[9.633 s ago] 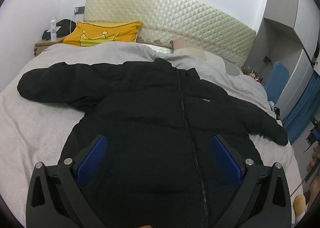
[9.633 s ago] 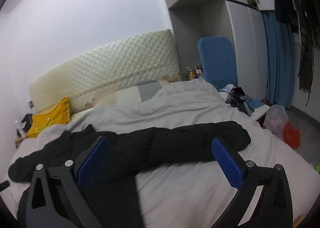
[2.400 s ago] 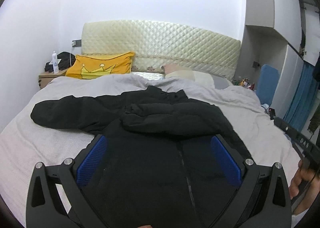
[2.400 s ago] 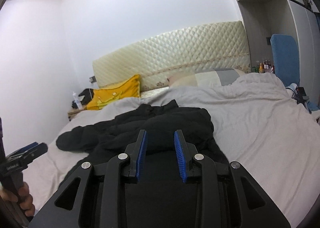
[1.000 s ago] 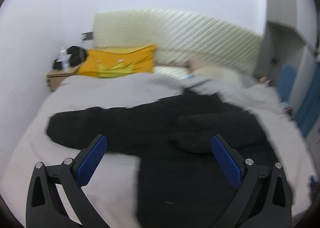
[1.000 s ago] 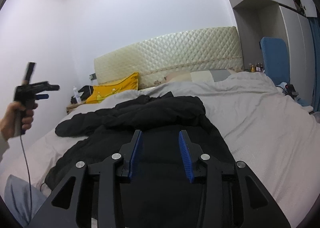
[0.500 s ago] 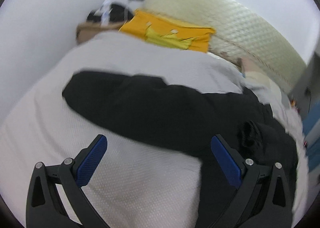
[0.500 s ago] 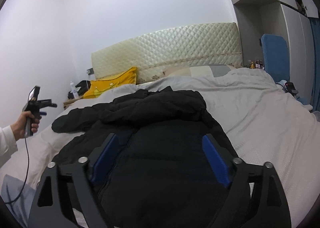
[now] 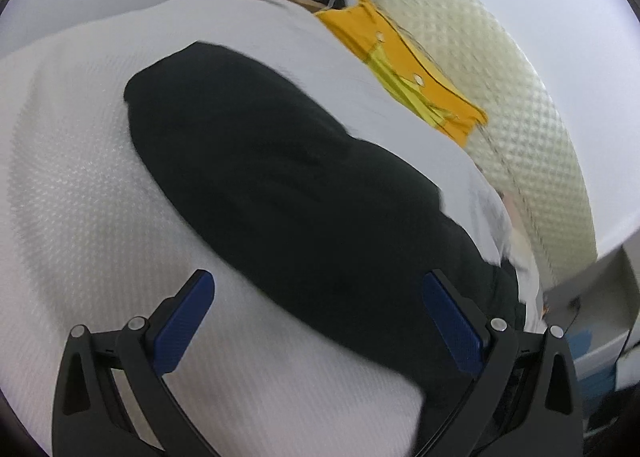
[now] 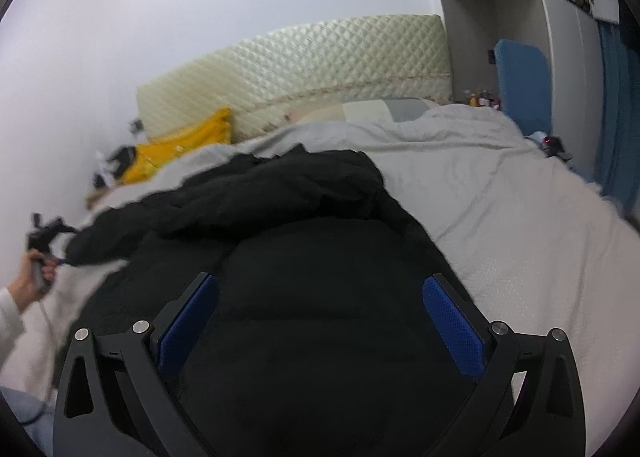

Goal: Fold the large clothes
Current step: 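Grasp the other sleeve cuff with the left gripper and lift it, then carry the sleeve across the jacket body toward the right gripper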

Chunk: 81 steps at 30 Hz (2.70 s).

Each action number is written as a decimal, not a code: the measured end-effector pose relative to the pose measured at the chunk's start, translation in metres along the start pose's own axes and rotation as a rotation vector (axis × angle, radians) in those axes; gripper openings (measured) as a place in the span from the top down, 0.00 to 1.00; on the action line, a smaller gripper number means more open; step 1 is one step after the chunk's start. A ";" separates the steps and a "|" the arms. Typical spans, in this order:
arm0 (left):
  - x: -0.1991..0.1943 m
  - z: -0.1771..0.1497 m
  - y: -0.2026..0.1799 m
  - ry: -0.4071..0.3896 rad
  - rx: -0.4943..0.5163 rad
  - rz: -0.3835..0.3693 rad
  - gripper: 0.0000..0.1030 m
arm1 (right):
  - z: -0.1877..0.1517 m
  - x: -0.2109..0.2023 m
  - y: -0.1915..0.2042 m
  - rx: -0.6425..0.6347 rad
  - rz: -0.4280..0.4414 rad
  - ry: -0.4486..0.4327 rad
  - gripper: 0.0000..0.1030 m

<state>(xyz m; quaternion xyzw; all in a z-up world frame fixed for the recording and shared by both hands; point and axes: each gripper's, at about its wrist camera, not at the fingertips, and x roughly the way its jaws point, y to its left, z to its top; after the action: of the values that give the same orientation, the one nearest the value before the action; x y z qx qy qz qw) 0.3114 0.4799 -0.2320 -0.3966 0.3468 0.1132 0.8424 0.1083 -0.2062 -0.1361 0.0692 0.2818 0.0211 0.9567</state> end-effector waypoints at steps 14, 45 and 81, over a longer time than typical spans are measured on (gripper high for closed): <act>0.041 0.045 0.066 -0.117 -0.223 -0.097 0.01 | 0.005 0.040 0.046 0.022 -0.028 0.102 0.00; -0.093 0.063 -0.098 -0.301 0.133 0.017 0.94 | 0.027 0.015 0.051 -0.034 0.034 -0.001 0.00; -0.120 -0.180 -0.449 -0.285 0.600 -0.145 0.94 | 0.041 -0.056 -0.038 -0.018 0.170 -0.214 0.00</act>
<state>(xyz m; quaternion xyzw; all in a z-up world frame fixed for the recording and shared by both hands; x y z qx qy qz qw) 0.3432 0.0593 0.0329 -0.1346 0.2142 0.0002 0.9675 0.0833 -0.2533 -0.0776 0.0863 0.1713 0.0971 0.9766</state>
